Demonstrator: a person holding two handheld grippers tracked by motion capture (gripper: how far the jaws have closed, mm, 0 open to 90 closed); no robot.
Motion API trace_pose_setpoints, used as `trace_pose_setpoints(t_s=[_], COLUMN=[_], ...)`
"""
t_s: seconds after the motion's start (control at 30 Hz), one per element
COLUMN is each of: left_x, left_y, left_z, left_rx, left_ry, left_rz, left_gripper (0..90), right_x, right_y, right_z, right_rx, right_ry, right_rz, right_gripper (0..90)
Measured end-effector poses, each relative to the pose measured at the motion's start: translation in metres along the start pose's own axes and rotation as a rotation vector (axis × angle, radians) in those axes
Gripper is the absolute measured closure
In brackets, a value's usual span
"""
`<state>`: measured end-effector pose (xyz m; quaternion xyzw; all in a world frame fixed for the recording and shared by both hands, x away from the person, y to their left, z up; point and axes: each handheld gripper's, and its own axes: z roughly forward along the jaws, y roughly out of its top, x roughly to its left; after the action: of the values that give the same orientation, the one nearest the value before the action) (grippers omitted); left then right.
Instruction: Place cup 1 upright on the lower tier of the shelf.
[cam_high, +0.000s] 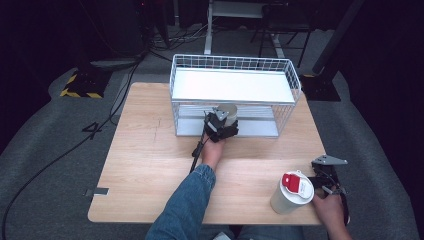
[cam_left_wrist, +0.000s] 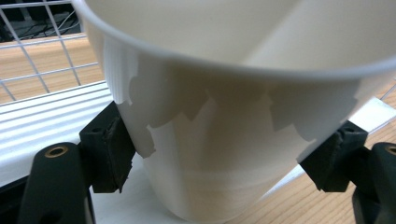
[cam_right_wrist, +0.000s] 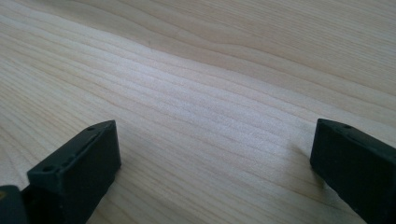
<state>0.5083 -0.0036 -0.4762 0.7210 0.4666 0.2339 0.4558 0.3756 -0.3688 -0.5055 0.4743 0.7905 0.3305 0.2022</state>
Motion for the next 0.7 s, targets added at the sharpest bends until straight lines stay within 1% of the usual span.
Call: trace_pose_setpoints(t_s=[0.03, 0.3, 0.47, 0.7], left_x=[-0.0006, 0.0003, -0.0007, -0.0005], left_y=[0.0001, 0.0006, 0.0010, 0.0023], left_z=[0.0021, 0.0067, 0.0090, 0.0096], left_rx=[0.003, 0.012, 0.018, 0.012], left_ry=[0.003, 0.012, 0.003, 0.005], left_rz=[0.005, 0.006, 0.003, 0.003], left_gripper=[22.7, 22.7, 22.7, 22.7], right_x=[0.0000, 0.0000, 0.0001, 0.0000], right_y=[0.0000, 0.0000, 0.0000, 0.0000], right_z=[0.0000, 0.0000, 0.0000, 0.0000], right_rx=[0.000, 0.000, 0.000, 0.000], right_ry=[0.000, 0.000, 0.000, 0.000], right_rz=[0.000, 0.000, 0.000, 0.000], right_gripper=[1.8, 1.8, 1.8, 1.8])
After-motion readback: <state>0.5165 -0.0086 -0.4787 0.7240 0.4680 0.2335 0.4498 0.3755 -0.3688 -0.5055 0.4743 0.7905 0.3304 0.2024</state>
